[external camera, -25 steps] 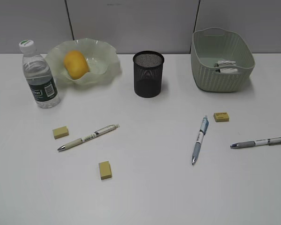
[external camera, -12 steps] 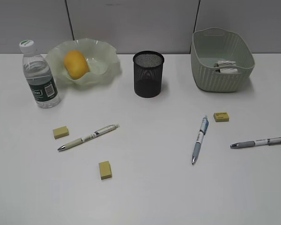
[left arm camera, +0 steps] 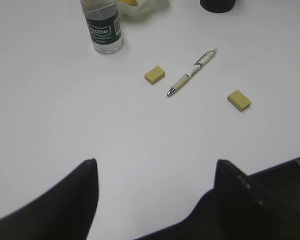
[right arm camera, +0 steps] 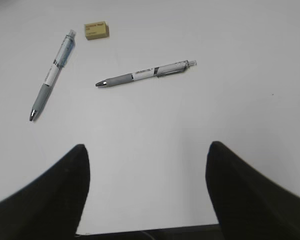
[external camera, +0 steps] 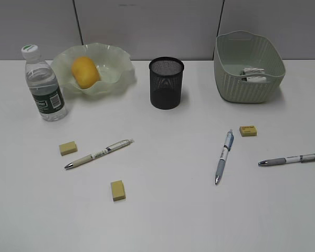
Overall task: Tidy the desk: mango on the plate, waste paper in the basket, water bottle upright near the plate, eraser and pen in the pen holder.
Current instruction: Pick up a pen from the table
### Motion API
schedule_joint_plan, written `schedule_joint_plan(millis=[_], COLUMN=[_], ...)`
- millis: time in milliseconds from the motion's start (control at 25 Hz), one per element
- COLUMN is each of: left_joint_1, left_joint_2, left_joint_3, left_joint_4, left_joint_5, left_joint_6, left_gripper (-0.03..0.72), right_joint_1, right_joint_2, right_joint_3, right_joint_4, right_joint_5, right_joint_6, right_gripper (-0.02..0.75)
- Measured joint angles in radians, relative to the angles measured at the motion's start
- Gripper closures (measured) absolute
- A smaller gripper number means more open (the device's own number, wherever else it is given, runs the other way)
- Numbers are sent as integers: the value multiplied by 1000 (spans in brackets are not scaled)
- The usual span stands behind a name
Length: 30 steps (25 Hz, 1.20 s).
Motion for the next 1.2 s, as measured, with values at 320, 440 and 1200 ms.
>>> schedule_joint_plan(millis=[320, 440, 1200], left_joint_1=[0, 0, 0], left_joint_2=[0, 0, 0], left_joint_3=[0, 0, 0], left_joint_4=[0, 0, 0], left_joint_5=[-1, -1, -1], left_joint_6=[0, 0, 0], left_gripper=[158, 158, 166], right_joint_1=[-6, -28, -160], right_joint_2=[459, 604, 1006], right_joint_3=[-156, -195, -227], right_joint_4=[21, 87, 182], right_joint_5=[-55, -97, -313], right_joint_6=[225, 241, 641], right_gripper=[170, 179, 258])
